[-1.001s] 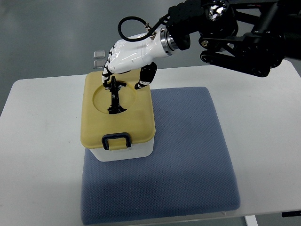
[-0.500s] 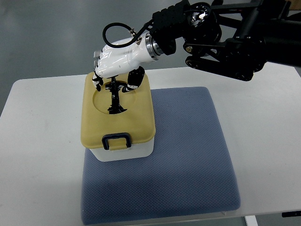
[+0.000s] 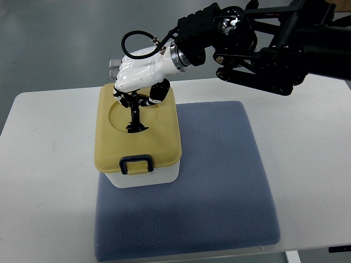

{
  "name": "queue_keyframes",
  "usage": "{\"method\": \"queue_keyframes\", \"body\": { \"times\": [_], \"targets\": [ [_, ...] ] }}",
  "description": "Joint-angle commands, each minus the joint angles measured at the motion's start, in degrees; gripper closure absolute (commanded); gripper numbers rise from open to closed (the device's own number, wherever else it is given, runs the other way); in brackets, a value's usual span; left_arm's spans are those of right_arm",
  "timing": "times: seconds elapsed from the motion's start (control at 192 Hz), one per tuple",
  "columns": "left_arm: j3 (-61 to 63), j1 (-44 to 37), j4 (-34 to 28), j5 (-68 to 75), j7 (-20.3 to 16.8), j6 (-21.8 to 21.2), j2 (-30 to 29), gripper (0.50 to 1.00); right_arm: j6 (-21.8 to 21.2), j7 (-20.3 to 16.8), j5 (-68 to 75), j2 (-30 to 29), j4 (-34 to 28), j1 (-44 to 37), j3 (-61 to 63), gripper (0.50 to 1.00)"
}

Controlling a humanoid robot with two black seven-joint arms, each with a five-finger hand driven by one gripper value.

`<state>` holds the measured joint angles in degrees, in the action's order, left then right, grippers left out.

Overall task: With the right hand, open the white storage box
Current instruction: 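Lift the yellow lid up off the white box with the right hand, then carry the lid beside the box and lower it onto the mat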

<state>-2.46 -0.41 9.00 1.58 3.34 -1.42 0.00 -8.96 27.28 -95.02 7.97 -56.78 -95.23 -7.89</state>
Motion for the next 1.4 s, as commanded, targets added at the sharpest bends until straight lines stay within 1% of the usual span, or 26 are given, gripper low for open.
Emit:
{"method": "queue_keyframes", "body": {
  "times": [0.0, 0.083, 0.141, 0.188, 0.318, 0.453, 0.625, 0.855, 1.047, 1.162, 1.397],
  "targets": [
    [0.0, -0.03, -0.04, 0.0, 0.0, 0.01, 0.0, 0.5, 0.0, 0.05, -0.08, -0.06, 0.0, -0.05, -0.02, 0.91],
    [0.0, -0.03, -0.04, 0.0, 0.0, 0.01, 0.0, 0.5, 0.08, 0.23, -0.16, -0.06, -0.09, -0.05, -0.02, 0.922],
    [0.0, -0.03, 0.05, 0.0, 0.0, 0.01, 0.0, 0.5, 0.17, 0.32, -0.08, -0.06, -0.09, -0.05, -0.02, 0.946],
    [0.0, -0.03, 0.05, 0.0, 0.0, 0.01, 0.0, 0.5, 0.17, 0.41, -0.08, -0.06, -0.09, -0.05, -0.02, 0.957],
    [0.0, -0.03, -0.04, 0.0, 0.0, 0.01, 0.0, 0.5, 2.54, 1.63, 0.01, -0.5, 0.0, 0.48, -0.02, 1.0],
    [0.0, 0.06, -0.04, 0.0, 0.0, 0.01, 0.0, 0.5, 3.95, 2.07, 0.1, -0.67, 0.0, 0.57, 0.07, 1.0],
    [0.0, -0.03, 0.05, 0.0, 0.0, 0.01, 0.0, 0.5, 6.41, 3.74, 0.54, -0.59, -0.09, -0.05, 0.25, 1.0],
    [0.0, 0.06, 0.05, 0.0, 0.0, 0.01, 0.0, 0.5, 7.2, 4.62, 1.15, 0.73, 0.0, -0.66, 1.13, 1.0],
    [0.0, -0.03, -0.04, 0.0, 0.0, 0.01, 0.0, 0.5, 7.55, 4.8, 1.42, 5.92, 0.09, -0.75, 2.88, 1.0],
    [0.0, -0.03, -0.04, 0.0, 0.0, 0.01, 0.0, 0.5, 7.55, 4.71, 1.42, 10.84, 0.35, -0.31, 4.38, 1.0],
    [0.0, 0.06, -0.04, 0.0, 0.0, 0.01, 0.0, 0.5, 7.64, 4.36, 1.42, 21.12, 1.76, 4.61, 5.52, 1.0]
  ]
}}
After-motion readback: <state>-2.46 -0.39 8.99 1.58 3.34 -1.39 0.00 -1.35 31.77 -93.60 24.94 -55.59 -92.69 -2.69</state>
